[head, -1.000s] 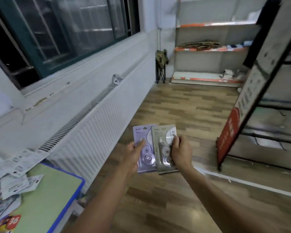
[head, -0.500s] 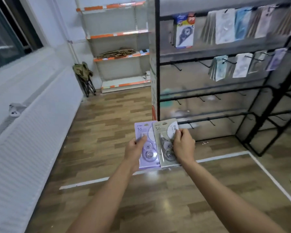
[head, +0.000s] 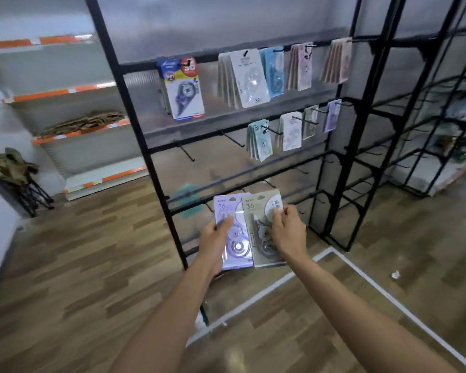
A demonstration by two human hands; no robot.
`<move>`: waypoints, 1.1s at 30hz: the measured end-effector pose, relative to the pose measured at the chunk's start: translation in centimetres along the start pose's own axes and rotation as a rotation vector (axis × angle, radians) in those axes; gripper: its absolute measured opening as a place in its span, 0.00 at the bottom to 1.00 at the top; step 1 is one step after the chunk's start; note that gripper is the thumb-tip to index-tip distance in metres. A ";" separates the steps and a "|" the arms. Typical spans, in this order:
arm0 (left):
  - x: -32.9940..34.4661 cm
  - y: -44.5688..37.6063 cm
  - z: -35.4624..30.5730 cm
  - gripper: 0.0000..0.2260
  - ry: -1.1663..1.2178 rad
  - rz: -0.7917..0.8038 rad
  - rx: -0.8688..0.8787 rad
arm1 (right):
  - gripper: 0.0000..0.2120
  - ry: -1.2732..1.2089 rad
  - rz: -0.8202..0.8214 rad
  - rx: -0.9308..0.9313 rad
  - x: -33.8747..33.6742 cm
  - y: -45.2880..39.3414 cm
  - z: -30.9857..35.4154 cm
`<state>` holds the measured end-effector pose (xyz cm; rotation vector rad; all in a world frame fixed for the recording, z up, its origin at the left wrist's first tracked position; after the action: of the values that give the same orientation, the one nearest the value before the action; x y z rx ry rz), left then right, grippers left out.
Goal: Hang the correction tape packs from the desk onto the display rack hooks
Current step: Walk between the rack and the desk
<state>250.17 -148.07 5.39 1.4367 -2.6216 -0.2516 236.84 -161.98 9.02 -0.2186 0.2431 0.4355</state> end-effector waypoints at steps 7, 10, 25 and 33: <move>6.7 -8.3 -1.6 0.12 -0.027 0.047 -0.033 | 0.10 -0.017 0.007 0.024 -1.0 -8.5 -1.3; 9.7 -12.0 -1.8 0.14 -0.055 0.060 -0.031 | 0.08 -0.023 -0.010 0.043 -1.6 -12.8 -2.7; 31.4 -26.2 -7.8 0.03 -0.101 0.023 0.106 | 0.12 -0.099 -0.025 0.003 -11.1 -38.3 -8.3; 38.1 -32.4 -10.3 0.07 -0.170 0.018 0.117 | 0.09 -0.138 -0.018 0.014 -12.1 -48.5 -10.5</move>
<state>258.54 -198.28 10.18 1.4876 -2.8277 -0.2311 245.61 -212.33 10.00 -0.1761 0.1084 0.4288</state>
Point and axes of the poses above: each hand's wrist, its own y-axis away from the middle knuckle, its own x-axis out of the palm, z = x × y, the point moved 7 cm from there along -y, towards the middle knuckle, and after that the axes turned 8 degrees about -y, right-handed, at the moved point
